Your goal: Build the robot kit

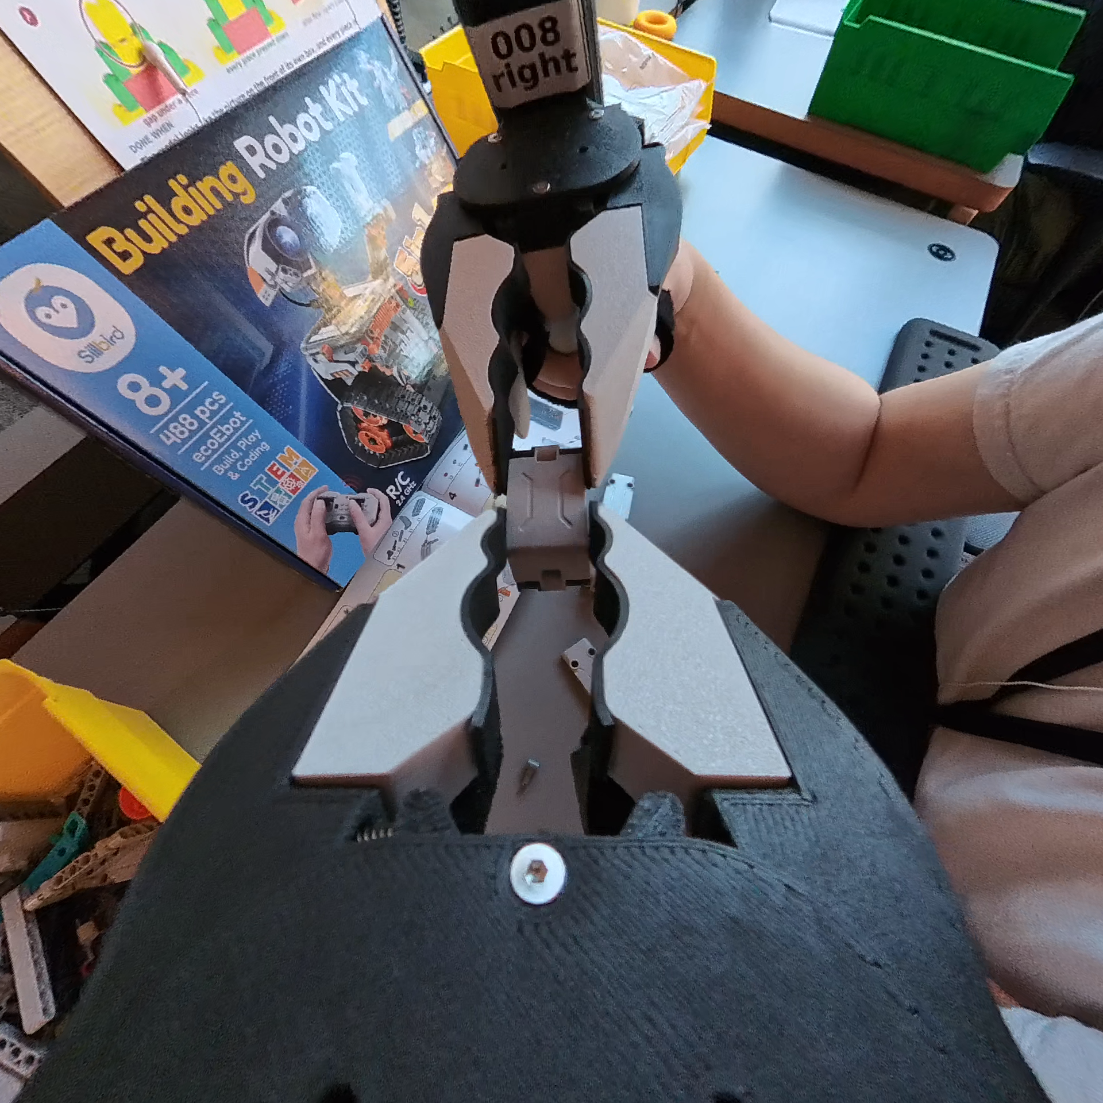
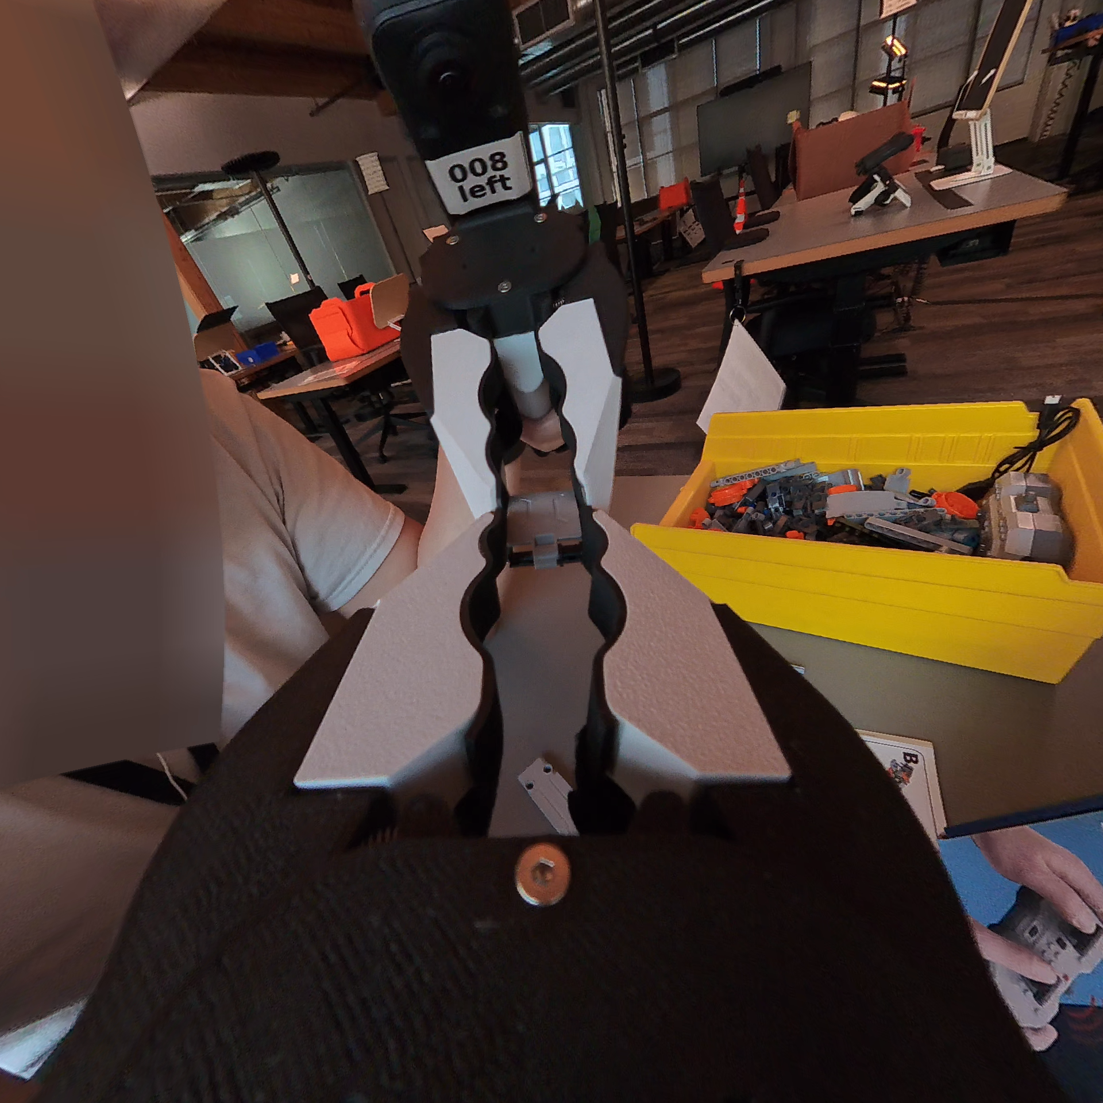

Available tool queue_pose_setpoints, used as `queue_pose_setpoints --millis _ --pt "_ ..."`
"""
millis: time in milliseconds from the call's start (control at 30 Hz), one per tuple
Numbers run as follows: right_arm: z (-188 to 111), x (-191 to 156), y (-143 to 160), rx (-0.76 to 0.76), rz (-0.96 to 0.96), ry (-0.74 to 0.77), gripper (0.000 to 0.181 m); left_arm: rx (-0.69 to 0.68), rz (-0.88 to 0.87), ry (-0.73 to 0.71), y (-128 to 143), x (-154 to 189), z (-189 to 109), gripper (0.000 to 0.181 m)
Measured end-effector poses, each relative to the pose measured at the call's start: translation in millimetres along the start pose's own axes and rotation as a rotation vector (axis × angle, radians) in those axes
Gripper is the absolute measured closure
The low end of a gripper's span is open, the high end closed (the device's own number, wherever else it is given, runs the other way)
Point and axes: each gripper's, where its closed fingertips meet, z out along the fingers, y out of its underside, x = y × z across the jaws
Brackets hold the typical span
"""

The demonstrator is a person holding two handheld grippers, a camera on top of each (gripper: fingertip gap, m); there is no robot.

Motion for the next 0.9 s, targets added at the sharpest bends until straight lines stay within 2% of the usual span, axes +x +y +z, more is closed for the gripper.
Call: queue_pose_setpoints --millis 233,333,500,633,733,900 --pt "-1 -1 -10 0.081 -0.029 -0.02 0.156 0.022 -0.017 0.015 -3 -3 -3 0.156" --pt "-5 0 -16 0.122 -0.082 -0.003 0.145 0.016 -0.002 -0.02 -2 -6 -7 0.156" --pt "-14 1 -16 0.124 -0.164 0.037 0.144 0.038 -0.031 -0.062 0 -14 -21 0.156" --pt "-3 15 19 -0.064 -0.231 0.106 0.145 0.107 -0.06 -0.129 -4 -22 -43 0.156" --pt "16 33 64 -0.304 -0.231 0.151 0.15 0.159 -0.068 -0.178 -8 -26 -58 0.156" --pt "55 58 132 -0.614 -0.093 0.19 0.166 0.242 -0.075 -0.229 -15 -28 -80 0.156"
